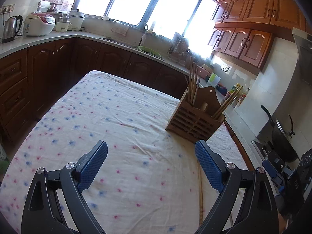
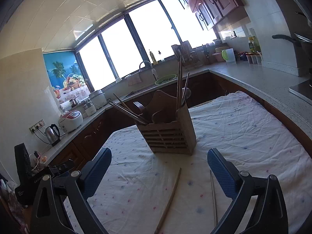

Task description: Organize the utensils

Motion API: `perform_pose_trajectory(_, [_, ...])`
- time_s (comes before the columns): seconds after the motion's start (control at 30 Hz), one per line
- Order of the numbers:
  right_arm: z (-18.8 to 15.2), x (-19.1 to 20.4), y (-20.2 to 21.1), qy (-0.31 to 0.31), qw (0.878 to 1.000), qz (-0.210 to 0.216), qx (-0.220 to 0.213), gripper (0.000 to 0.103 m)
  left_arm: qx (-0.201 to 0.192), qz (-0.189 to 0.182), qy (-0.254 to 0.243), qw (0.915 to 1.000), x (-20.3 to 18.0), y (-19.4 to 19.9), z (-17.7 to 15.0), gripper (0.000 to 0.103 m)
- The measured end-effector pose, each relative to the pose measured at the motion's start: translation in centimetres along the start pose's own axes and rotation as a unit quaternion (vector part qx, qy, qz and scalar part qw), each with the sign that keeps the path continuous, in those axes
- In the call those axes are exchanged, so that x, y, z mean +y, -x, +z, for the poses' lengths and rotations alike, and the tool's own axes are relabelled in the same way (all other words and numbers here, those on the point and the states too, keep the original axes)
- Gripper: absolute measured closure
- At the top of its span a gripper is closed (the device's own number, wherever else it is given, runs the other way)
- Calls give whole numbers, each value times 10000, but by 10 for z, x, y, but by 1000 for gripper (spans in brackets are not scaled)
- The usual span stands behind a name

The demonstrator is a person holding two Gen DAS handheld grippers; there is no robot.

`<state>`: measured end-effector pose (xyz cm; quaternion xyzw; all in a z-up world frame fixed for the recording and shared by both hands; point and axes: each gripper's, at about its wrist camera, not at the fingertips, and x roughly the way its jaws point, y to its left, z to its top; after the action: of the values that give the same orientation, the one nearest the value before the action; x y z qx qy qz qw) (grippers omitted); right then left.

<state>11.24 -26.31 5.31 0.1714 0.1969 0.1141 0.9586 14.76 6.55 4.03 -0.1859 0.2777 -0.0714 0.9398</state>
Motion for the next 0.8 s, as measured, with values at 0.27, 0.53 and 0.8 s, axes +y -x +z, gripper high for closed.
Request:
perform_pose_trajectory(0.27, [-45,3,47,102,9998,-133,80,3,198,110,-544,9983,-9,37,-41,10])
perform_pose_trajectory(0.53, [-28,40,117,844,9935,-183,-744,0,-406,114,-1102,9930,-35,99,-44,0])
perform_pose_trajectory(0.8, [-69,43,141,1257,9835,-648,-1129,0,-843,570,-1246,9870,-35,115,-89,0])
